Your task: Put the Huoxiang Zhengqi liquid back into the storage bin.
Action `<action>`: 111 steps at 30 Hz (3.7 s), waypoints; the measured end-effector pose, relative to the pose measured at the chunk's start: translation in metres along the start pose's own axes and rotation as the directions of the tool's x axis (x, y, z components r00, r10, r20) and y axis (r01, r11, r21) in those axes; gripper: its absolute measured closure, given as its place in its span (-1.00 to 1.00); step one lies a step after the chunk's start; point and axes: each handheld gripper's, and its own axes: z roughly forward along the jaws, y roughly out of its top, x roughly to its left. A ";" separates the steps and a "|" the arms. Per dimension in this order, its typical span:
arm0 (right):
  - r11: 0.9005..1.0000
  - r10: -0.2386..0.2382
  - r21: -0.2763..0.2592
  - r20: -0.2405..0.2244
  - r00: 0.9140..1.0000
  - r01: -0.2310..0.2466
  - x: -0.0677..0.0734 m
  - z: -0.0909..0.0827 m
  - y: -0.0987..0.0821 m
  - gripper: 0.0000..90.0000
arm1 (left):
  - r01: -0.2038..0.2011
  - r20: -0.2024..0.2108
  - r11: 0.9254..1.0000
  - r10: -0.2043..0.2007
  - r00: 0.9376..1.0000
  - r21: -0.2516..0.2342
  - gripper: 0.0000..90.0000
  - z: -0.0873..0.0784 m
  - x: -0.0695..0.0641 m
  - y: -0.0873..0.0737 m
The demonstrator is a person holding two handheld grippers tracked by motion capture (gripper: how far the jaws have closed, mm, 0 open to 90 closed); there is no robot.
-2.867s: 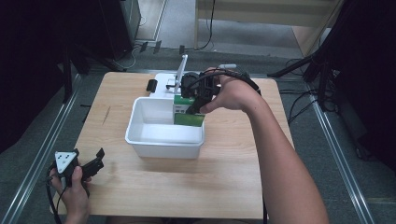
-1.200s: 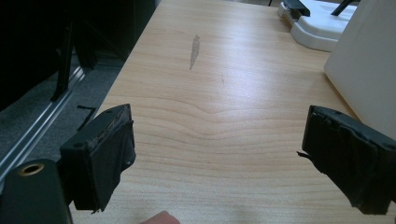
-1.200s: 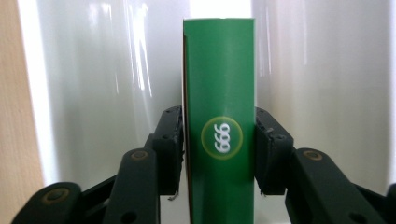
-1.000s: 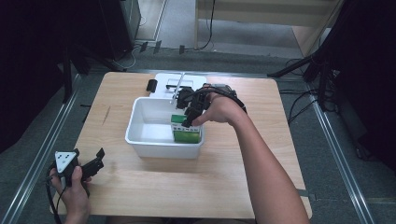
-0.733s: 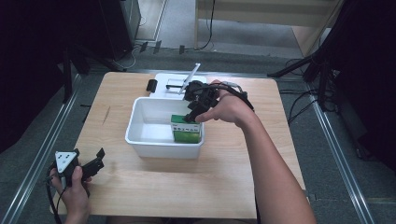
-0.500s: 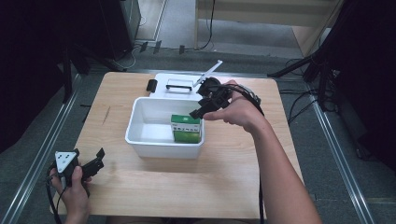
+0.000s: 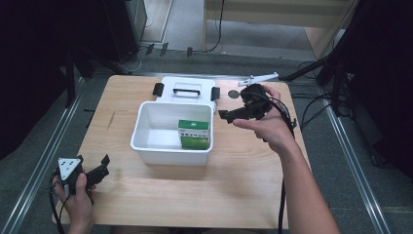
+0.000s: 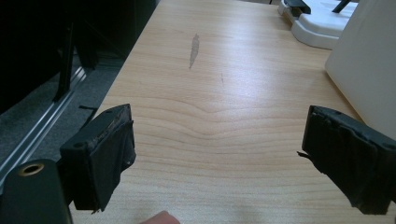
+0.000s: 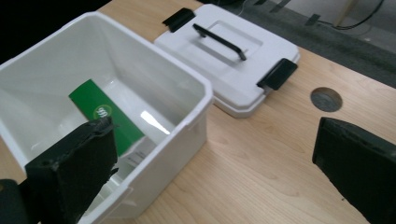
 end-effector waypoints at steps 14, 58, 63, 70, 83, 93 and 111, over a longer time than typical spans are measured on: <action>0.988 0.123 -0.116 0.165 0.979 -0.105 -0.030 -0.019 -0.059 -1.00 | 0.002 0.002 1.000 -0.002 1.000 0.000 -0.78 0.000 0.000 0.000; 0.942 0.336 -0.133 0.361 0.870 -0.308 -0.074 -0.030 -0.232 -1.00 | -0.006 -0.004 1.000 0.006 1.000 -0.001 -0.78 -0.001 -0.002 0.000; 0.946 0.323 -0.135 0.395 0.860 -0.293 -0.073 -0.033 -0.250 -1.00 | -0.007 -0.003 1.000 0.007 1.000 -0.001 -0.78 -0.001 -0.002 0.000; 0.936 0.352 -0.155 0.375 0.858 -0.317 -0.074 -0.041 -0.272 -1.00 | -0.008 -0.002 1.000 0.008 1.000 -0.003 -0.78 -0.001 -0.001 0.000; 0.926 0.361 -0.250 0.371 0.855 -0.282 -0.063 -0.058 -0.301 -1.00 | -0.003 -0.004 1.000 0.003 1.000 -0.002 -0.78 0.000 -0.001 0.000; 0.936 0.340 -0.239 0.434 0.834 -0.257 -0.053 -0.063 -0.307 -1.00 | -0.001 -0.004 1.000 0.001 1.000 0.004 -0.78 0.000 -0.001 0.000; 0.916 0.384 -0.281 0.406 0.829 -0.287 -0.057 -0.068 -0.310 -1.00 | 0.000 0.000 1.000 0.000 1.000 0.015 -0.78 0.000 -0.001 0.000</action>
